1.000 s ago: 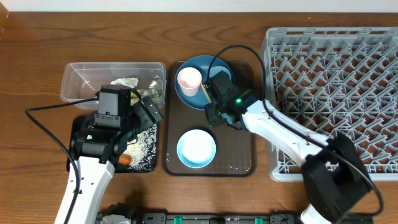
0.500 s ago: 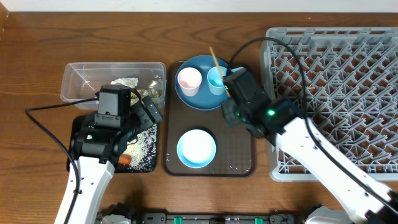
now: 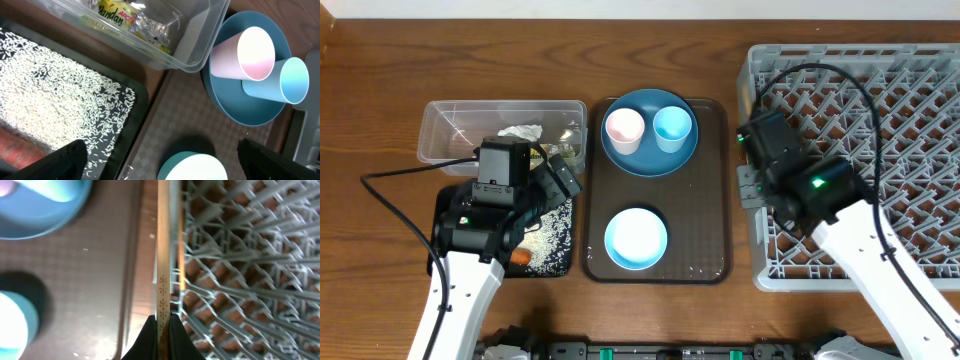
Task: Sort waste into correct bins and load items into the dishwasher rack
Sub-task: 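Carry the second chopstick with the right gripper into the rack, then release the chopstick in the rack and raise the right gripper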
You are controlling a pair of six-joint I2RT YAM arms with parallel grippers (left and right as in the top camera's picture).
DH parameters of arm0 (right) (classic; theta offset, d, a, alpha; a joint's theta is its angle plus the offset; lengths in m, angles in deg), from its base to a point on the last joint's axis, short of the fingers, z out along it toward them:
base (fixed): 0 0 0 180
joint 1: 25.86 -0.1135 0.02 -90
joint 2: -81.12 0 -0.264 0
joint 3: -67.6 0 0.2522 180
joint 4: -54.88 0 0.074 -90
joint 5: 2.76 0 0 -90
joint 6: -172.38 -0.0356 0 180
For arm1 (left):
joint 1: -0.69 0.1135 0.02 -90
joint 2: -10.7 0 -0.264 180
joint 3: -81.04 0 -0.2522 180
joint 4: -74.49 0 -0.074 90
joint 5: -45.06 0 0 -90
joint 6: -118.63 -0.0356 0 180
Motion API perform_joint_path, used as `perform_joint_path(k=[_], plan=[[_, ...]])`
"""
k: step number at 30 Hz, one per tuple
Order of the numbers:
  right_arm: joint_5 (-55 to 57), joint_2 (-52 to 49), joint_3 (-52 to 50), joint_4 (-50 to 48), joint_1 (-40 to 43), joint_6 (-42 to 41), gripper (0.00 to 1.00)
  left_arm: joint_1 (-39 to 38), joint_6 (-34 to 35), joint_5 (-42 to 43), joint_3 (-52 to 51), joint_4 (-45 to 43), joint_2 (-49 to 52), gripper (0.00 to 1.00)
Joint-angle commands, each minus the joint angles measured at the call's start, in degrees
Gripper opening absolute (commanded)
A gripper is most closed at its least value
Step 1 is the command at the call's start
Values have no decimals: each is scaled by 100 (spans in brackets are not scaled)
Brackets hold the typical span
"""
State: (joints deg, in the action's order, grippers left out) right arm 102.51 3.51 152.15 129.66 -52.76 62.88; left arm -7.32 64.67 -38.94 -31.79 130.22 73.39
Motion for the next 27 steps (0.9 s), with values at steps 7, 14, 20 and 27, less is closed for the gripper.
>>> perform_joint_path(k=[7,14,20,27], plan=[[122,2,-376,-24,437,-24,1,22,-17,-52,83,2,15,98],[122,2,-918,-389,557,-66,1,22,-17,-52,83,2,15,98],[125,2,-1213,-651,573,-61,1,22,-17,-52,83,2,15,98],[125,2,-1220,-651,588,-61,8,22,-17,-52,83,2,15,98]])
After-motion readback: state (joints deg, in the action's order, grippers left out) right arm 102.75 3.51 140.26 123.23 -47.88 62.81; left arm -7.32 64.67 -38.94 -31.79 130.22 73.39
